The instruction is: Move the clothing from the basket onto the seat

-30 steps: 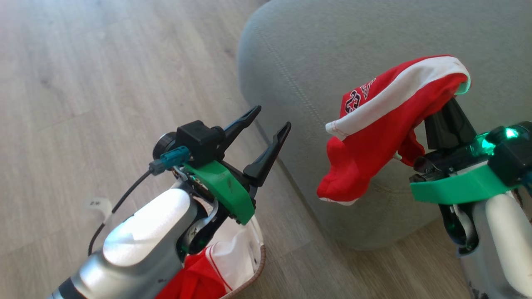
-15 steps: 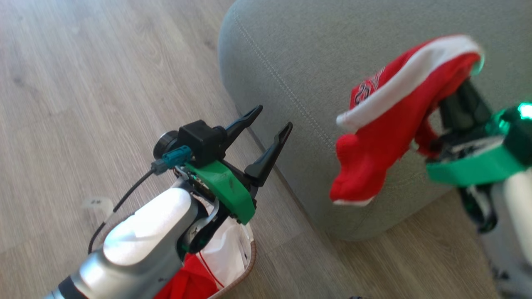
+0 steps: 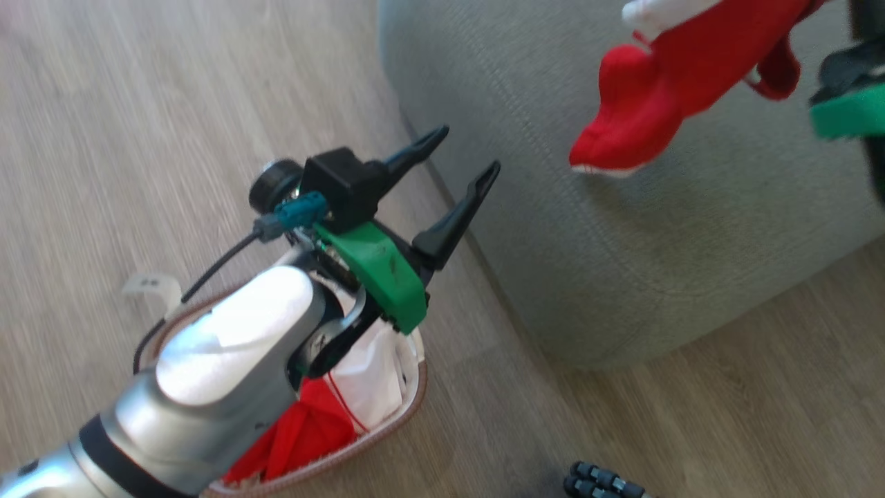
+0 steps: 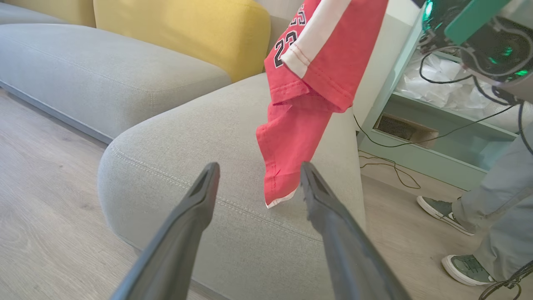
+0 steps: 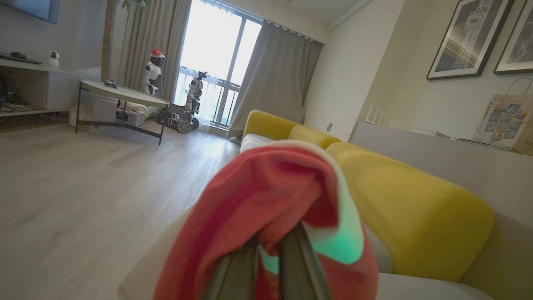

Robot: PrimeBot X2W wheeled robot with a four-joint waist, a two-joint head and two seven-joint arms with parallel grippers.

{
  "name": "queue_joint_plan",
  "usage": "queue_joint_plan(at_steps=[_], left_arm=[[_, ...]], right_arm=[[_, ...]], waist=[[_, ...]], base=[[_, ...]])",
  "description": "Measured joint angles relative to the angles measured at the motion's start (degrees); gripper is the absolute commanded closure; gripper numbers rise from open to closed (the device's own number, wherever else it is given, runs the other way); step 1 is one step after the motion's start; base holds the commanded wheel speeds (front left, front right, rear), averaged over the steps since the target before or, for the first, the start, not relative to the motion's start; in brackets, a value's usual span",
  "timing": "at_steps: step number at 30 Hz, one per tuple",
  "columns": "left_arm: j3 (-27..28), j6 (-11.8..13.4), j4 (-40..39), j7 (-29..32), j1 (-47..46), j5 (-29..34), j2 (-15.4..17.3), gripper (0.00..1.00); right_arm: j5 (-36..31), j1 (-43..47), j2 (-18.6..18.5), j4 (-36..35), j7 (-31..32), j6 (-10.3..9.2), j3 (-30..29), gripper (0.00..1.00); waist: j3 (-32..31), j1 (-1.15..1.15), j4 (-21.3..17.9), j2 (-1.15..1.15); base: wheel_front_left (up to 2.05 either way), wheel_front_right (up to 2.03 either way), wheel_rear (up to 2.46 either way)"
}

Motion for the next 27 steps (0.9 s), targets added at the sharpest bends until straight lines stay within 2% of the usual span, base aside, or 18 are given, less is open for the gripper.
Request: queue_joint_plan(at_steps=[7, 14, 21, 27], left_arm=[[-0.3, -0.6, -1.1, 1.2, -4.2, 1.5, 0.3, 0.00], [-0.9, -1.2, -2.5, 2.5, -7.9, 2.9, 0.2, 0.00], [-1.2, -2.0, -2.8, 2.6, -11.0, 4.0, -0.3, 0.00], [-1.3, -2.5, -2.2, 2.4, -11.1, 4.0, -0.5, 0.00]], right_arm=[[3.2, -7.8, -5.3, 8.7, 0.0, 0.00, -1.1, 1.00], [4.1, -13.6, -8.9, 15.0, 0.0, 0.00, -3.2, 1.00], [2.9, -17.3, -9.7, 22.8, 0.0, 0.00, -4.1, 1.00], [3.2, -19.1, -9.0, 31.1, 1.8, 0.00, -0.2, 1.00]], waist=[[5.9, 0.00, 2.3, 0.00], [11.5, 0.00, 4.5, 0.00], [16.2, 0.01, 6.6, 0.00], [18.2, 0.00, 8.5, 0.00]], base=[[0.00, 0.00, 0.00], [0.00, 0.00, 0.00], [0.00, 0.00, 0.00], [0.00, 0.00, 0.00]])
